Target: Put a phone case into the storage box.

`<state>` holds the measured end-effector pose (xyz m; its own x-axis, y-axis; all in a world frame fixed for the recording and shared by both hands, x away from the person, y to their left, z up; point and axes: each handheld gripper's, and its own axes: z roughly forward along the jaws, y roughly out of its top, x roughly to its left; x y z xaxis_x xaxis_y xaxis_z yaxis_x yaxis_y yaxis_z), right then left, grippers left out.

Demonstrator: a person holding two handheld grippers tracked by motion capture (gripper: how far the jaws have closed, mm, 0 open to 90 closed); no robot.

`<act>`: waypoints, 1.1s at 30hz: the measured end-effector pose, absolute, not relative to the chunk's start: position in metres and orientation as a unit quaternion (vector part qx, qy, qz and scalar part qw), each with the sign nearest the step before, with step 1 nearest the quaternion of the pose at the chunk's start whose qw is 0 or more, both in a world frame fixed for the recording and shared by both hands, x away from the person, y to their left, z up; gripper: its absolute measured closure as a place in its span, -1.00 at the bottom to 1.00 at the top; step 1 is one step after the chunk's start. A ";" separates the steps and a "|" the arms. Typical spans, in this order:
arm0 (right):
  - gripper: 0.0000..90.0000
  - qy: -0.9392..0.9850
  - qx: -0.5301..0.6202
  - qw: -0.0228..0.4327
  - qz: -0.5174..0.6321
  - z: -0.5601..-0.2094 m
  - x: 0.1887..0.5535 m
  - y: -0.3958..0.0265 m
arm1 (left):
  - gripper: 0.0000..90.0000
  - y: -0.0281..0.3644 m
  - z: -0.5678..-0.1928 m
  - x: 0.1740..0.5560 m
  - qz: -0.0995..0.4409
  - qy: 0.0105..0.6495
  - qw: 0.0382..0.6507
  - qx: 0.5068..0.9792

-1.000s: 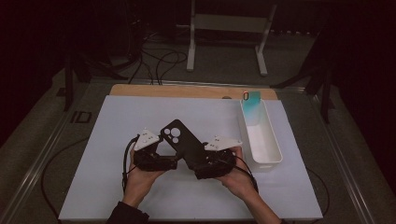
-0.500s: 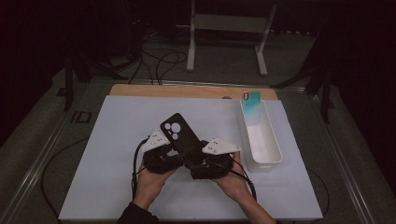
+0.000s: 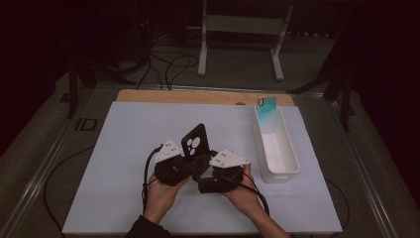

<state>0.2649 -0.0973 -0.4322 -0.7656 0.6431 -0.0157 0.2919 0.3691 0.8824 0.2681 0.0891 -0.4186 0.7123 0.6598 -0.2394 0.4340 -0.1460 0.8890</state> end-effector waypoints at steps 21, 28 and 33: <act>-0.75 0.819 0.289 0.164 0.467 -0.432 0.273 -0.127 | 0.92 0.100 -0.420 0.267 0.134 0.370 0.537 0.746; -0.75 0.800 0.306 0.169 0.487 -0.419 0.277 -0.136 | 0.92 0.097 -0.422 0.267 0.136 0.369 0.531 0.750; -0.75 0.788 0.316 0.162 0.503 -0.411 0.281 -0.139 | 0.92 0.096 -0.423 0.268 0.136 0.367 0.527 0.754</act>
<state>0.2810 -0.1395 -0.4107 -0.7476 0.6613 0.0621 0.3341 0.2936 0.8957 0.2679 0.0965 -0.4229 0.6937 0.6970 -0.1815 0.4096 -0.1745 0.8954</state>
